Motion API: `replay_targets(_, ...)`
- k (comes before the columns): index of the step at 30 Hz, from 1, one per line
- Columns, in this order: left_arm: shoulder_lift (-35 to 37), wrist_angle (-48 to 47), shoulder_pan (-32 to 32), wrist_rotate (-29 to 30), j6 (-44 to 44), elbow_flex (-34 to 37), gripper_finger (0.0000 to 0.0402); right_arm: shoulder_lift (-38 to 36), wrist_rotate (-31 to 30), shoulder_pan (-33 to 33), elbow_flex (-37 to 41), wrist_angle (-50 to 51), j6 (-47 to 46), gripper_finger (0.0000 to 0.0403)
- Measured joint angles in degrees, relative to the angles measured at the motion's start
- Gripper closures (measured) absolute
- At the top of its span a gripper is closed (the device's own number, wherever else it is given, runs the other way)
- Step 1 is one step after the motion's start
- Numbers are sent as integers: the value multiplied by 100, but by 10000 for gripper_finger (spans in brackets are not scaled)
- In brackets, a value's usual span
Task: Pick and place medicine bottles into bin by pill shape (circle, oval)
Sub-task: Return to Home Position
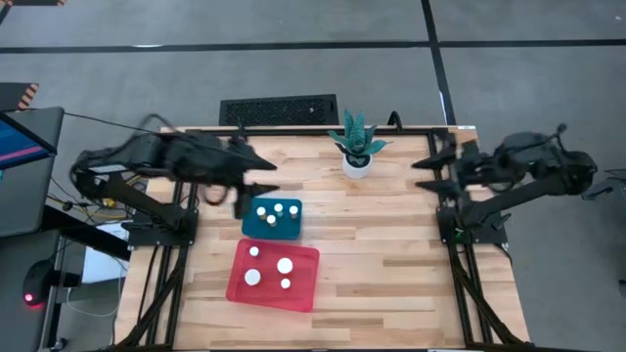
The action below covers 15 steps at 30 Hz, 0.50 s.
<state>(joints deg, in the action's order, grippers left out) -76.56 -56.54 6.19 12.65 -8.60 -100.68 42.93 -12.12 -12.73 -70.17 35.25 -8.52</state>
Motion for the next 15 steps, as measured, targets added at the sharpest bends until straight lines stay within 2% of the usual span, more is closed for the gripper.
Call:
replay_targets(3, 465, 232, -2, -3, 134, 178, 184, -587, 4, 219, 260, 113, -180, 179)
replay_targets(7, 1345, 418, 49, -156, 105, 842, 184, -1635, 18, 315, 919, 23, -535, 179)
replay_targets(9, 1802, 430, 127, -168, -132, 1326, 184, -2142, 26, 315, 1360, -210, -639, 179)
replay_targets(15, 3411, 1644, 322, 17, -715, 3287, 184, -3618, 22, 313, 2798, -1075, -1002, 179)
